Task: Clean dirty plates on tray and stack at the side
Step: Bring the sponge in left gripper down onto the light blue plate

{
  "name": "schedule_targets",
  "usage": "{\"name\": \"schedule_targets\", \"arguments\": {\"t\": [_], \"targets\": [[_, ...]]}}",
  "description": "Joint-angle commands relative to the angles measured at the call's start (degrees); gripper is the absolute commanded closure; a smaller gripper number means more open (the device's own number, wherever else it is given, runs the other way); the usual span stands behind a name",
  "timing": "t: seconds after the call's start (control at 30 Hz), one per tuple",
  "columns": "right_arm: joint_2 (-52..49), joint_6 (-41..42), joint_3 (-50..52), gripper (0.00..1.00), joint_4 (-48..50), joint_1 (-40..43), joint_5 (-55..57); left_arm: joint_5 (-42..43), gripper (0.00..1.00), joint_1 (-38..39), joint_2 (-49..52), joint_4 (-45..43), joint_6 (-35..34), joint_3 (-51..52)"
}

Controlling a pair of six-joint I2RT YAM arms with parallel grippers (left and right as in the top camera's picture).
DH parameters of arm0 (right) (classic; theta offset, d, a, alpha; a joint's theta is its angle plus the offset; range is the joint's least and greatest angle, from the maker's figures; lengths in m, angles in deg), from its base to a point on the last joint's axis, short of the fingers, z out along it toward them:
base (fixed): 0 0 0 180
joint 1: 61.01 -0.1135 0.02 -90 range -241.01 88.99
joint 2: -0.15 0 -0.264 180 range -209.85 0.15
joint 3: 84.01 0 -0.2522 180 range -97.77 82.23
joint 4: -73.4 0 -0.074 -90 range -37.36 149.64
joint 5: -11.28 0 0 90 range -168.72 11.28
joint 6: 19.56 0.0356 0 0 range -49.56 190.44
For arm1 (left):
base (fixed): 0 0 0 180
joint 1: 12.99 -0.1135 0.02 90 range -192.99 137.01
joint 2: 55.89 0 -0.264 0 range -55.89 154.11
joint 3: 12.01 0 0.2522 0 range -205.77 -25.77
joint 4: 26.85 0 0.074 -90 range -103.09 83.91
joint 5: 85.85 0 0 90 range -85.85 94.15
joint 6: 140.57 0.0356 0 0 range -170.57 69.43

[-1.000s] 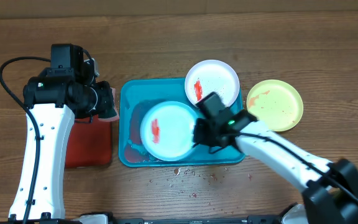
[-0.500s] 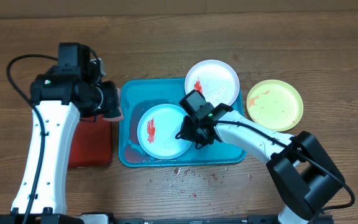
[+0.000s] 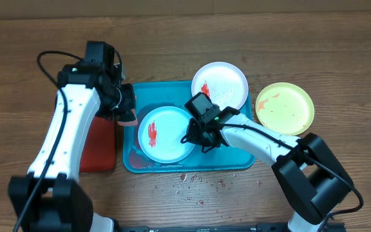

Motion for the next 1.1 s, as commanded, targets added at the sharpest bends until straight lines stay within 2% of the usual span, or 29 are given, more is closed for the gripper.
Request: {"name": "schedule_targets", "arguments": {"t": [0.0, 0.27, 0.5, 0.6, 0.77, 0.9, 0.97, 1.03, 1.07], "targets": [[-0.1, 0.3, -1.2, 0.96, 0.7, 0.3, 0.5, 0.0, 0.96, 0.4, 3.8, -0.8, 1.9, 0.3], [-0.1, 0.2, -1.2, 0.96, 1.1, 0.3, 0.4, 2.3, 0.96, 3.0, 11.5, -5.1, 8.5, 0.3], [-0.1, 0.2, -1.2, 0.96, 0.9, 0.3, 0.4, 2.2, 0.95, 8.6, 18.1, -9.3, 12.6, 0.3], [-0.1, 0.2, -1.2, 0.96, 0.9, 0.3, 0.4, -1.0, 0.96, 10.6, 21.5, -8.9, 11.9, 0.3], [-0.1, 0.2, -1.2, 0.96, 0.6, 0.3, 0.4, -12.7, 0.96, 11.6, 26.6, -4.3, 2.3, 0.3], [-0.1, 0.2, -1.2, 0.96, 0.7, 0.3, 0.4, -13.0, 0.96, 11.6, 27.6, -1.1, 1.5, 0.3], [-0.1, 0.2, -1.2, 0.96, 0.7, 0.3, 0.4, -9.2, 0.96, 11.8, 27.6, 0.3, 6.4, 0.3], [-0.1, 0.2, -1.2, 0.96, 0.8, 0.3, 0.4, -0.5, 0.96, 12.3, 27.6, 2.1, 16.2, 0.3], [-0.1, 0.2, -1.2, 0.96, 0.9, 0.3, 0.4, 6.3, 0.96, 12.6, 27.6, 3.7, 23.7, 0.3]]}}
